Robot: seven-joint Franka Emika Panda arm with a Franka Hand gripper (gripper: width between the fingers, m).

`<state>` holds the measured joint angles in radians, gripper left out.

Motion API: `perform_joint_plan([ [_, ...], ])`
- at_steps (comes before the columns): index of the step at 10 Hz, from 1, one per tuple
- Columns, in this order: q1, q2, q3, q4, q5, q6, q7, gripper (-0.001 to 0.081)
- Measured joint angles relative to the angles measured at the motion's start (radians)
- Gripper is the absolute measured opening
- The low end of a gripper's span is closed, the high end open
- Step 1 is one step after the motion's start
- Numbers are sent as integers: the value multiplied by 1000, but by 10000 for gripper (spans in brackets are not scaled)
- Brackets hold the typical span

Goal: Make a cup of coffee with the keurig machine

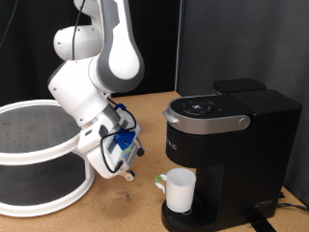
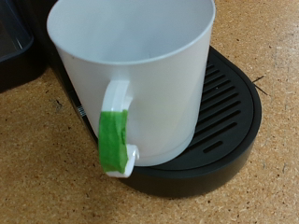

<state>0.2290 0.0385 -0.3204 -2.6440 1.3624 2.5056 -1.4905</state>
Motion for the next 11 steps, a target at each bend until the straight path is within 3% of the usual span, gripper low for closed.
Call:
perform_joint_plan([
  [2,-2,-11,-1,-4,14,-9,-89,800],
  [4,-10,-79,-13,-27,3,-57,-149,800],
  [7,-46,-197,-43,-46,-84,-200,-37,800],
  [11,-75,-338,-47,-38,-218,-283,181,800],
])
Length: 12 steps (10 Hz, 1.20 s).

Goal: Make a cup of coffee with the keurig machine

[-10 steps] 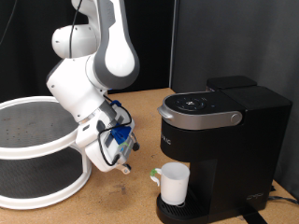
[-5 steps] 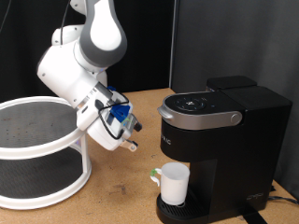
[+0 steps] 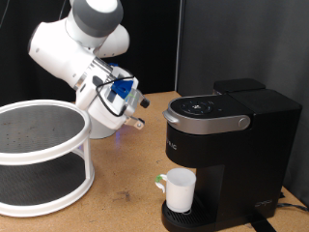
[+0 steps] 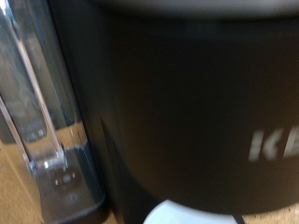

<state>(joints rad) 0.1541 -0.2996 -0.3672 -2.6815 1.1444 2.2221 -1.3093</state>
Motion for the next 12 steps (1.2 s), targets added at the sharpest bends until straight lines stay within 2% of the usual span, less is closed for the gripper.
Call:
perform_joint_plan([
  [1,-5,-33,0,-8,-12,-9,22,800],
  [4,-6,-44,17,-10,-31,29,35,800],
  [5,-8,-72,28,-8,-58,33,80,800],
  [7,-16,-143,34,-4,-112,-2,162,800],
  [10,-36,-244,34,13,-175,-96,257,800],
  [12,-50,-309,38,21,-190,-112,334,800],
])
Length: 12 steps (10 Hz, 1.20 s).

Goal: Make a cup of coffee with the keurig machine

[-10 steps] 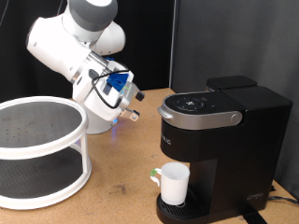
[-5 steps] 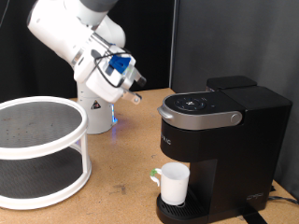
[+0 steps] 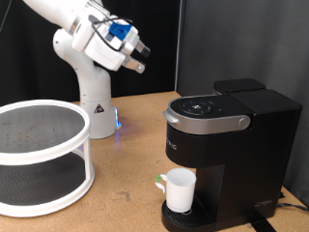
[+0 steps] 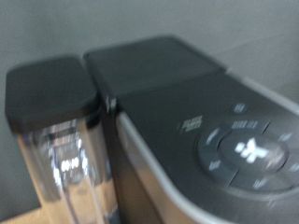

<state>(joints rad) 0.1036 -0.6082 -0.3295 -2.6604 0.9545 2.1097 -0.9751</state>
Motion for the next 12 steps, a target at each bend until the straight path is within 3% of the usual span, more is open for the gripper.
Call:
perform_joint_plan([
  [3,0,-24,0,-8,13,8,20,800],
  [5,21,-17,15,23,48,40,20,800],
  [7,28,19,55,92,-56,12,103,800],
  [9,30,85,94,189,-210,-94,197,800],
  [11,37,183,102,295,-258,-207,231,800],
  [12,36,180,102,289,-250,-189,229,800],
])
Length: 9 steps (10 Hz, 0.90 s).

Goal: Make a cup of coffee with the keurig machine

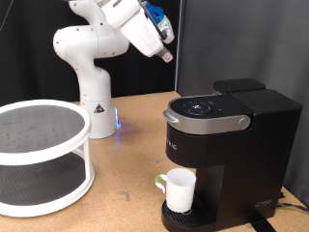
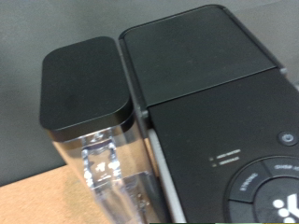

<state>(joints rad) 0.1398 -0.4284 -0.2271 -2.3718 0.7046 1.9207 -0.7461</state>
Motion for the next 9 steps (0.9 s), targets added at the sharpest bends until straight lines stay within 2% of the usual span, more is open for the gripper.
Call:
perform_joint_plan([
  [2,0,0,23,7,-51,50,-24,800],
  [4,1,24,80,64,-180,60,-3,800],
  [5,2,47,100,99,-210,60,0,800],
  [8,15,130,116,186,-175,90,1,800],
  [9,14,130,116,184,-177,88,1,800],
])
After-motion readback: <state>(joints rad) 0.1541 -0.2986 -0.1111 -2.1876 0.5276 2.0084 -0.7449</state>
